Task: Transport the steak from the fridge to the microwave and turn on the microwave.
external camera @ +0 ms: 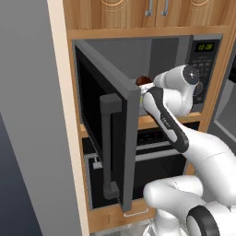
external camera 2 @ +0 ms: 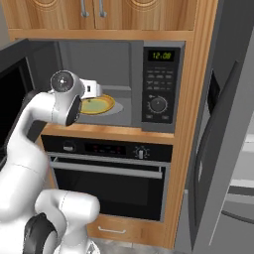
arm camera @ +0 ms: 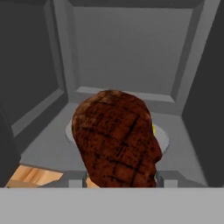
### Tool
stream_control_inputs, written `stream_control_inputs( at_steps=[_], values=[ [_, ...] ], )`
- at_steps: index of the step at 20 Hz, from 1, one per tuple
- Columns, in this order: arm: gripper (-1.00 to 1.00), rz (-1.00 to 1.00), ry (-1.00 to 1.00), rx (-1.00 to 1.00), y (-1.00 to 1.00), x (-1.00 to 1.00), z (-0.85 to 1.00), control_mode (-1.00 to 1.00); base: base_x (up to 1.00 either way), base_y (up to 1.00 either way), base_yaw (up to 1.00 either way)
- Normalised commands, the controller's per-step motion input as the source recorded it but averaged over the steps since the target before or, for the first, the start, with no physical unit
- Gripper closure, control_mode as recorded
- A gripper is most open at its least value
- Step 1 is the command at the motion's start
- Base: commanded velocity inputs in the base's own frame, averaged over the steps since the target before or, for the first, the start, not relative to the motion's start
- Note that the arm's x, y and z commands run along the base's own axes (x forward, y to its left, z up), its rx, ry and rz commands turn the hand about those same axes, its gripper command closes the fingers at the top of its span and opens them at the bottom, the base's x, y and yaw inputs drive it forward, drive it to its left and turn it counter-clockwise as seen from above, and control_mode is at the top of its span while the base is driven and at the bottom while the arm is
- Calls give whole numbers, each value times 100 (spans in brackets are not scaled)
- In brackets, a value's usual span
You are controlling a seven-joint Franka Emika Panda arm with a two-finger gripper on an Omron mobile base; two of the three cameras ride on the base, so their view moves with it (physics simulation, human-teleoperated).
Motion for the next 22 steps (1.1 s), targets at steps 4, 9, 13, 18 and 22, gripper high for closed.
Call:
stream_control_inputs(
  at_steps=[4, 9, 13, 18, 22],
  values=[
    [100, 9, 4, 0, 0, 29, -36, -100, 0, 0, 0],
    [100, 12, 0, 0, 0, 28, -35, -100, 0, 0, 0],
    [100, 3, 0, -3, 6, 41, -30, -100, 0, 0, 0],
    [100, 0, 0, -8, 18, 40, -25, -100, 0, 0, 0],
    [100, 0, 3, -5, 16, 39, -24, -100, 0, 0, 0]
  ],
)
